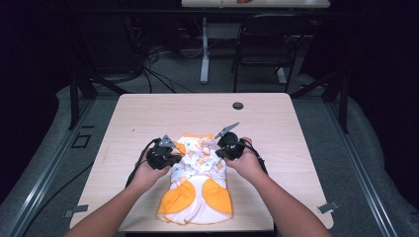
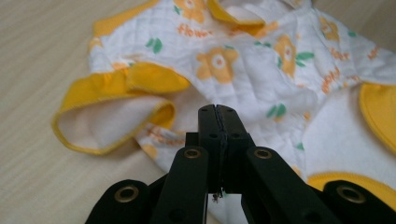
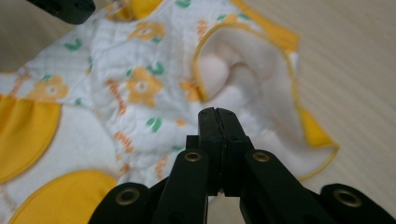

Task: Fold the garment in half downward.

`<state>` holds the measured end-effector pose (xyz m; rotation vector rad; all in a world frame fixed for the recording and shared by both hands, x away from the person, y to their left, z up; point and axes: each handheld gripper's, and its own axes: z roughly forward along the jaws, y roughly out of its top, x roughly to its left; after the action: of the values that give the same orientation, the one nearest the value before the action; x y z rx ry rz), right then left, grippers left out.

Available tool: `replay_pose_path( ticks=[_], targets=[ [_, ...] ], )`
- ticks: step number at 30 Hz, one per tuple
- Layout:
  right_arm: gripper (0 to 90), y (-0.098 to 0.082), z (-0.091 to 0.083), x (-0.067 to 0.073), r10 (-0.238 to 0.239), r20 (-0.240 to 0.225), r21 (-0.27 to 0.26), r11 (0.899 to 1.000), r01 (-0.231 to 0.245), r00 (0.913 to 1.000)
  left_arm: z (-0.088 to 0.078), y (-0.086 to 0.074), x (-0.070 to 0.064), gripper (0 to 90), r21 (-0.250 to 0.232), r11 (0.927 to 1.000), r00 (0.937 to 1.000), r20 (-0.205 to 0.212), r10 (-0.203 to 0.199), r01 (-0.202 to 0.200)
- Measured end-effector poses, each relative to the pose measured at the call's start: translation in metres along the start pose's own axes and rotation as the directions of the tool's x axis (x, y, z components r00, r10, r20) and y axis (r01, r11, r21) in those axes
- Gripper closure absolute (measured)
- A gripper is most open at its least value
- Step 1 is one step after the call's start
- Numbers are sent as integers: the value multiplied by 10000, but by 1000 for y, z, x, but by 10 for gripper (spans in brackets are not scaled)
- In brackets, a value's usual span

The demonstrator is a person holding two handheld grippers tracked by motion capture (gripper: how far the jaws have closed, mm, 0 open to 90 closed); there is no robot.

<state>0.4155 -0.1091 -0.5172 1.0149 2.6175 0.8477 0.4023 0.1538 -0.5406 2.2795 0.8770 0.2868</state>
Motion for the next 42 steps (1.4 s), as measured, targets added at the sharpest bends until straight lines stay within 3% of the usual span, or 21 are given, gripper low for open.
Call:
replay_pose_path(
  ticks=[5,8,12,16,19,25,29,33,34,36,37,38,39,42],
  targets=[
    [899,21,4,-17,299,433,-281,9992,-287,9986,7,13,15,896,-52,9997,9993,-284,-248,247],
    [899,29,9,-26,742,580,-456,9964,-716,9956,12,19,20,896,-36,9994,9988,-345,-340,339],
    [898,37,19,-36,1087,889,-229,9940,-1071,9901,18,22,22,895,56,9992,9985,-397,-386,389],
    [895,36,31,-42,1379,880,-14,9904,-1383,9865,26,22,24,887,88,9990,9986,-312,-435,438],
    [893,32,38,-41,1462,715,123,9890,-1475,9867,31,18,24,886,265,9986,9987,-229,-446,452],
    [895,27,44,-31,760,320,586,9952,-777,9966,39,12,18,887,467,9983,9994,-75,-331,334],
    [894,25,50,-25,829,196,692,9940,-841,9964,42,8,12,890,596,9982,10000,-92,-34,40],
    [888,22,54,-23,910,7,762,9929,-908,9959,41,5,11,891,535,9985,10000,-8,-94,95],
    [889,17,57,-23,700,10,1194,9904,-696,9975,40,4,11,891,543,9985,10000,59,-78,75],
    [892,14,58,-21,715,-42,1103,9914,-706,9974,39,2,10,890,512,9986,9998,155,-134,126],
    [892,11,59,-19,911,-25,798,9927,-906,9958,38,1,10,890,490,9987,9998,175,-115,106],
    [893,12,57,-20,687,-80,1102,9916,-674,9976,37,1,9,890,510,9987,9997,201,-100,90],
    [894,9,58,-18,990,-87,734,9925,-981,9950,37,0,9,890,489,9988,9997,205,-92,82],
    [893,9,54,-19,668,-241,1234,9903,-633,9975,36,0,8,887,608,9981,9996,296,-22,4]
  ],
)
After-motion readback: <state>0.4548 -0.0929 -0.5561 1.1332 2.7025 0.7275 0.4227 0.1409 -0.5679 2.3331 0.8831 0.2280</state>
